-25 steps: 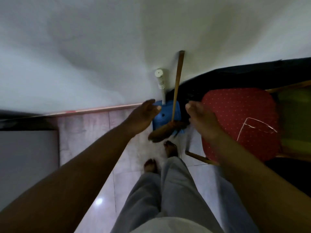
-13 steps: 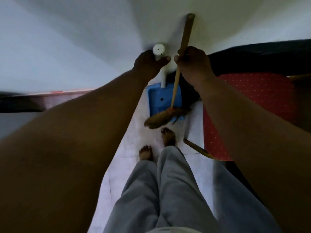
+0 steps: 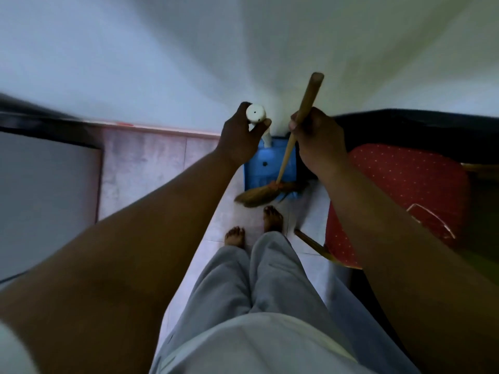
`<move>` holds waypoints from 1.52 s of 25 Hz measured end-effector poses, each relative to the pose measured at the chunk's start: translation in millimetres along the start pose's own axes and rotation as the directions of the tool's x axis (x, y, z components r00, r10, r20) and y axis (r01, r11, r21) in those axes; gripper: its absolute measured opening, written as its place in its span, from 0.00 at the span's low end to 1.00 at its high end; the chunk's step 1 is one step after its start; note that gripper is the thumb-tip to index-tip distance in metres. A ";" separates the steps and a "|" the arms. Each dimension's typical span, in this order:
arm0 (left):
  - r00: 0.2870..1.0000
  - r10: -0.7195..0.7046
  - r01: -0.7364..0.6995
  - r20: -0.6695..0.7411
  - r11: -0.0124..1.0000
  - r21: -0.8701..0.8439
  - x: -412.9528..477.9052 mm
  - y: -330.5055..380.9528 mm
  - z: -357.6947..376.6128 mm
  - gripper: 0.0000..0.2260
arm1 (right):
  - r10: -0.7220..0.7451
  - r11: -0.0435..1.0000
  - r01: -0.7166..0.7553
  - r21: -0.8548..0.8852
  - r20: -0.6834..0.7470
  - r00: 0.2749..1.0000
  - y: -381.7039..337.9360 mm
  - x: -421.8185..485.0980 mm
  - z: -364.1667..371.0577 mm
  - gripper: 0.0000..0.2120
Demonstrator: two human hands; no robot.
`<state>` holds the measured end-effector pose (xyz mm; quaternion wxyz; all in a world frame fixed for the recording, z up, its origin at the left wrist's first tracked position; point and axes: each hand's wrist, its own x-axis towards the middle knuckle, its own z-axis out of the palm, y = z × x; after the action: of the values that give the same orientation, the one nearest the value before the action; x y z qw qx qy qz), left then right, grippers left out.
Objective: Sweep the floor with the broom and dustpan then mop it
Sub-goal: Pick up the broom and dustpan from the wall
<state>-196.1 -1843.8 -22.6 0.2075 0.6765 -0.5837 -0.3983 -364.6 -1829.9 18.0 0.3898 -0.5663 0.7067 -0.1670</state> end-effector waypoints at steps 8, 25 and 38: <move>0.960 -0.137 0.087 -0.245 0.975 -0.207 -91.9 -16.2 -98.2 0.11 | -0.239 0.971 0.241 0.002 0.137 0.961 -96.8 -50.2 19.6 0.10; 0.574 -0.440 0.223 -0.690 0.895 -0.386 -383.5 -163.2 -299.3 0.12 | -0.648 0.617 0.781 0.100 0.628 0.431 -332.2 -268.3 216.3 0.11; -0.031 -0.674 0.274 -0.738 0.704 -0.655 -599.7 -253.8 -338.3 0.10 | -0.576 0.362 0.808 0.465 0.793 -0.199 -415.4 -456.2 405.8 0.05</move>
<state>225.9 -1274.5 167.9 0.4750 0.8792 0.0347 -0.0113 239.1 -1447.8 204.7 0.4714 -0.8773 -0.0659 0.0615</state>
